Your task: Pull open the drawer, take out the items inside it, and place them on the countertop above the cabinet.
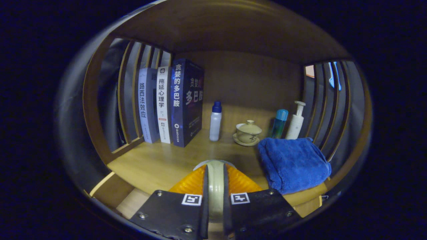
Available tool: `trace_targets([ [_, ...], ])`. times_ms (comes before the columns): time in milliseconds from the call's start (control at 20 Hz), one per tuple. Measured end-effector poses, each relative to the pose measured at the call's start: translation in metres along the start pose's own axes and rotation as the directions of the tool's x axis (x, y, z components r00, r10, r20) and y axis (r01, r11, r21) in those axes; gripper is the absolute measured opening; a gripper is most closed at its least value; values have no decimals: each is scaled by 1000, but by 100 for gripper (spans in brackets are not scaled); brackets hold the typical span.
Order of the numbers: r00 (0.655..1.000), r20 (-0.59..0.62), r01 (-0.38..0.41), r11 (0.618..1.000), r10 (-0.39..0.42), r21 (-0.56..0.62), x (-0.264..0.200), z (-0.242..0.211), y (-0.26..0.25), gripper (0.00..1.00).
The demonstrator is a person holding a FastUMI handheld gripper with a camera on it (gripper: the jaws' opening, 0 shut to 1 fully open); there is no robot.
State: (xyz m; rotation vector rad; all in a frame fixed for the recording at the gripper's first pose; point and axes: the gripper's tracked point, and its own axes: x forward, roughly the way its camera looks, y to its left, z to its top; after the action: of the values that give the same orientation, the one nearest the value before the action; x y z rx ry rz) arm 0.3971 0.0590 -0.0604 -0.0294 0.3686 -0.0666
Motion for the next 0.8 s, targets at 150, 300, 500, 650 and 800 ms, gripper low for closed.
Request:
trace_targets([
  [150, 1000, 18, 21, 1000, -21, -18, 10, -2, -1, 17],
  [300, 998, 38, 47, 999, -46, -19, 22, -1, -4, 18],
  [500, 996, 66, 68, 998, -67, -18, 34, 4, -9, 18],
  [650, 994, 89, 66, 998, -65, -9, 37, 5, -13, 18],
  [800, 987, 146, 69, 998, -69, 1, 26, 15, -15, 35],
])
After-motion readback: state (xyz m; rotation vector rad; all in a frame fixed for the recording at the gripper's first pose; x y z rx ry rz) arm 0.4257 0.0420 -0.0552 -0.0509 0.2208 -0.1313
